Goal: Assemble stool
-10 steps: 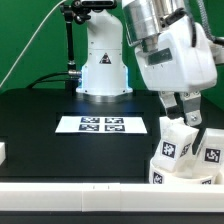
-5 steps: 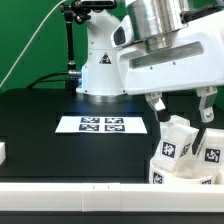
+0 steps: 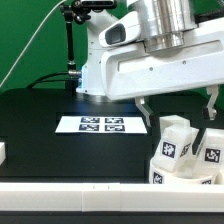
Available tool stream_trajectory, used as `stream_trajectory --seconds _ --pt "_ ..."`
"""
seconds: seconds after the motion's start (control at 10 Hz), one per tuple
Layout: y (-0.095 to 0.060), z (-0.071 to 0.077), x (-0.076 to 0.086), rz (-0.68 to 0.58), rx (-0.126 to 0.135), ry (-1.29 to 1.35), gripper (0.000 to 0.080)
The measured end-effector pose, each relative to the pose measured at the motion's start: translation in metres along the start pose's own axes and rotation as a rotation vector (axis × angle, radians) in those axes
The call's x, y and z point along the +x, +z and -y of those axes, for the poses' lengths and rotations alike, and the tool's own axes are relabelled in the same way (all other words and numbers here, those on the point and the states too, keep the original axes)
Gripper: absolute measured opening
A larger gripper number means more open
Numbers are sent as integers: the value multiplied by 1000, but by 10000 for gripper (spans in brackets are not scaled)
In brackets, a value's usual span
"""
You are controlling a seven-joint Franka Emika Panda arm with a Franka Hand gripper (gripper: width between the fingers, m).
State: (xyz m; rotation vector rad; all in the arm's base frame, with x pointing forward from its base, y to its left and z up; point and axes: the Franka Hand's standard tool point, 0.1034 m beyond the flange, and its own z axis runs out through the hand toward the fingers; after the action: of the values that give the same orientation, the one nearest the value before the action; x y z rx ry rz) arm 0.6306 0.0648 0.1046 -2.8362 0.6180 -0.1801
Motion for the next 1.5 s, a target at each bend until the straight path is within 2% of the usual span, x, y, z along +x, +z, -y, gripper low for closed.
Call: stream_trajectory --seconds 0.2,0.4,0.6,1.1,1.3,1.5 --pt "0 -1 0 -1 -10 -172 649" --pt "1 2 -1 2 -55 -394 649" --pt "1 1 0 15 -82 -617 649" --pt "0 -4 3 27 -95 -877 649" --pt "5 -4 1 41 -120 -1048 649" --pt "9 -6 0 50 -130 -1102 649"
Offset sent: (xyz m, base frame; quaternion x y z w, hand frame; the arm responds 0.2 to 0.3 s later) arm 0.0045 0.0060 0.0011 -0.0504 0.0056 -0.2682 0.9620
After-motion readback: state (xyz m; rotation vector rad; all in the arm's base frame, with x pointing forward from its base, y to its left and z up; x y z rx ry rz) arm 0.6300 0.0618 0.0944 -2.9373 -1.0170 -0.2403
